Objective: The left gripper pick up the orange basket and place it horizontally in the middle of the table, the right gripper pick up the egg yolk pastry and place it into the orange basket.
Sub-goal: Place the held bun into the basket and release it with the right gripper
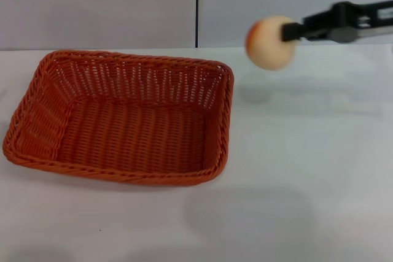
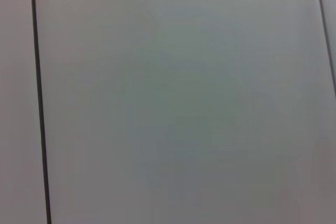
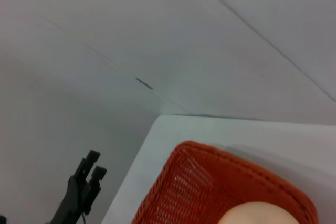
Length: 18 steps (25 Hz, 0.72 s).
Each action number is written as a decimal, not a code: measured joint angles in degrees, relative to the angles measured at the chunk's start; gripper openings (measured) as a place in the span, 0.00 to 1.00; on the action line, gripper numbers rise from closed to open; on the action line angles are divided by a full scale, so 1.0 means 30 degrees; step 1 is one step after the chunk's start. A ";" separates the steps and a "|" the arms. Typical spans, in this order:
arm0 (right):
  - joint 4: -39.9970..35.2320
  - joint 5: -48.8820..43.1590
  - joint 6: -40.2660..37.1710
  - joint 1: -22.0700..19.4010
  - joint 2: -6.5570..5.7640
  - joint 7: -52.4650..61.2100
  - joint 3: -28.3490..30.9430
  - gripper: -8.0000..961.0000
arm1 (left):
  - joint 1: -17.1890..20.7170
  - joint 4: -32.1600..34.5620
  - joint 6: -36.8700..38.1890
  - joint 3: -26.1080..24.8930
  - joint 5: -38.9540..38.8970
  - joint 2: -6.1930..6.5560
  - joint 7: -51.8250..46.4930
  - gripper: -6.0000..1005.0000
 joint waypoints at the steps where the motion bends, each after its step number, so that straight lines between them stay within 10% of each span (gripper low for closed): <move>1: 0.0916 -0.0021 -0.0960 0.0659 0.0001 -0.0337 -0.0525 0.06 | 0.0102 -0.0034 0.0222 0.0001 0.0001 -0.0018 0.0175 0.68; 7: 0.3266 0.0048 -0.3291 0.2184 0.0206 -0.0849 -0.2483 0.07 | 0.0460 -0.0068 0.0496 0.0001 0.0002 -0.0027 0.0179 0.68; 18: 0.3886 0.0139 -0.4900 0.3442 0.1848 -0.1227 -0.4576 0.09 | 0.0901 -0.0010 0.0555 -0.0891 0.0021 0.0038 0.0213 0.68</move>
